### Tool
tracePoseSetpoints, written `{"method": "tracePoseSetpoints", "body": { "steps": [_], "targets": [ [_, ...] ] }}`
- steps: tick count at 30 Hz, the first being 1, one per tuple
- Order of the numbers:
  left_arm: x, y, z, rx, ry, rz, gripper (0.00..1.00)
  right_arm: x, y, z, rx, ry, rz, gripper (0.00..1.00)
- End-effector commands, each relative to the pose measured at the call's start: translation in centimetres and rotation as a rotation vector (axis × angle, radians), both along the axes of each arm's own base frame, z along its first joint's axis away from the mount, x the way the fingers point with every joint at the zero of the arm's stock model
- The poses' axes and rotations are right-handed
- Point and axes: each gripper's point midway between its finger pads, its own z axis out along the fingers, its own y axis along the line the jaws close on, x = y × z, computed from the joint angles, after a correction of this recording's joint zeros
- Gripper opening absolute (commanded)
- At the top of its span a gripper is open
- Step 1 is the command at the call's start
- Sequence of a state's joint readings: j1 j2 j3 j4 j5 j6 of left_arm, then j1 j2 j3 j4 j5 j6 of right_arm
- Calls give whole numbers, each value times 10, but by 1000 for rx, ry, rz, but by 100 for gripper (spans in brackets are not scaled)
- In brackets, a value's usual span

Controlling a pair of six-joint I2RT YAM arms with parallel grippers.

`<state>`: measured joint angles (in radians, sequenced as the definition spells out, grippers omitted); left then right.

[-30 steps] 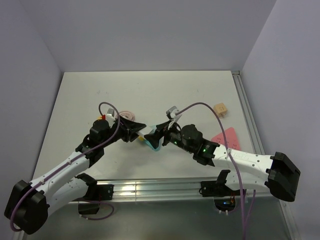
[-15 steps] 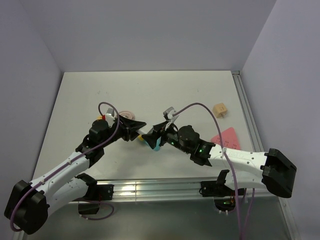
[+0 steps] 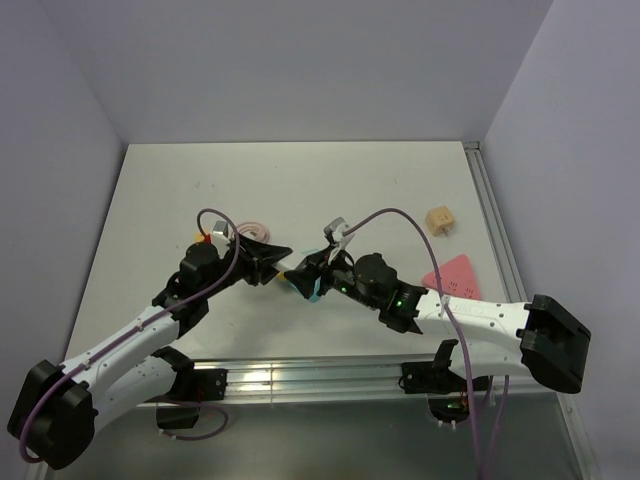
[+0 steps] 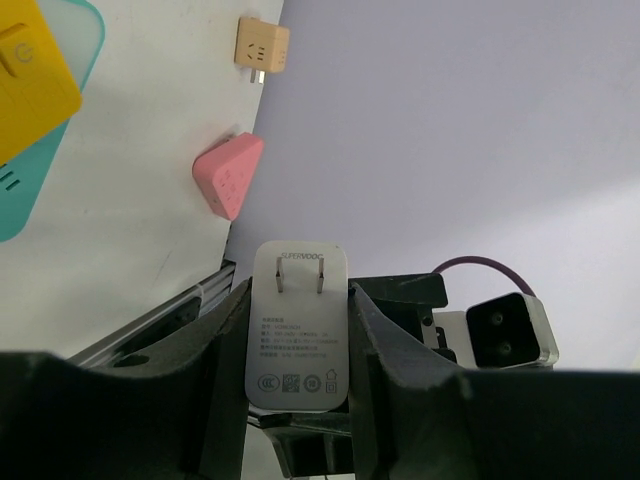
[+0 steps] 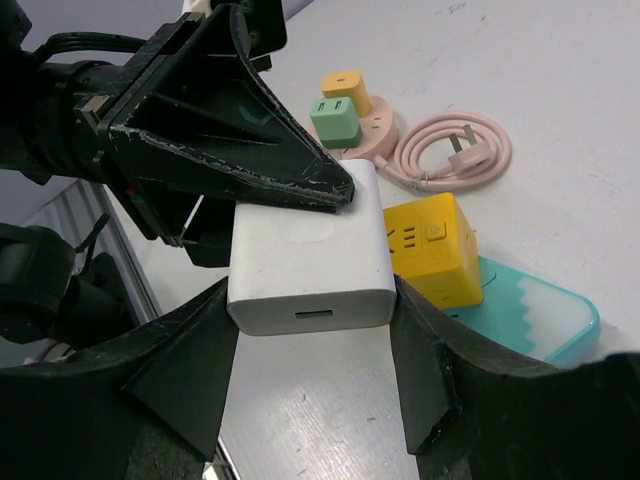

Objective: Insert the plug
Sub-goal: Pick up the plug from the center of the board.

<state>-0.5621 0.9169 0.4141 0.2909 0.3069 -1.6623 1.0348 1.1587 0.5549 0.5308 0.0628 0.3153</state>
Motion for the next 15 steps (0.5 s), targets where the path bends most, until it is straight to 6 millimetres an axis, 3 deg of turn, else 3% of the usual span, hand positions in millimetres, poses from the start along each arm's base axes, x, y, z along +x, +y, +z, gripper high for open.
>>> {"method": "tracePoseSetpoints", "body": {
  "steps": [1, 3, 4, 5, 6, 7, 8, 9, 11, 12, 13, 14, 15],
  "targets": [
    [-3, -4, 25, -51, -76, -16, 2, 2, 9, 28, 66, -46, 10, 31],
    [-4, -6, 20, -16, -77, -26, 7, 3, 7, 24, 30, -35, 0, 24],
    [-4, -6, 19, 0, -76, -28, 13, 6, 6, 35, 30, -49, -14, 14],
    [-5, -6, 18, 14, -79, -33, 20, 7, 3, 26, -24, -25, -27, 10],
    [-5, -4, 12, 49, -74, -28, 32, 8, 1, 27, -42, -20, -34, 0],
    [-6, -3, 11, 56, -78, -27, 37, 9, 0, 34, -54, -31, -34, 0],
    [-7, -1, 12, 63, -94, -22, 45, 7, -3, 27, -96, -17, -30, 0],
    [-7, 1, 5, 80, -76, -16, 60, 7, -4, 27, -106, -14, -31, 0],
    [-8, 4, 0, 100, -67, -3, 79, 4, -9, 24, -143, -1, -27, 0],
    [-9, 5, -2, 111, -61, -3, 93, 4, -12, 21, -159, 6, -31, 0],
    [-10, 8, -10, 146, -37, 1, 98, 5, -12, 25, -168, 10, -32, 0],
    [-10, 10, -14, 183, -45, -2, 99, 2, -17, 15, -227, 42, -19, 0],
    [-9, 12, -8, 204, -60, -1, 100, 9, -18, 23, -239, 37, -30, 0]
  ]
}}
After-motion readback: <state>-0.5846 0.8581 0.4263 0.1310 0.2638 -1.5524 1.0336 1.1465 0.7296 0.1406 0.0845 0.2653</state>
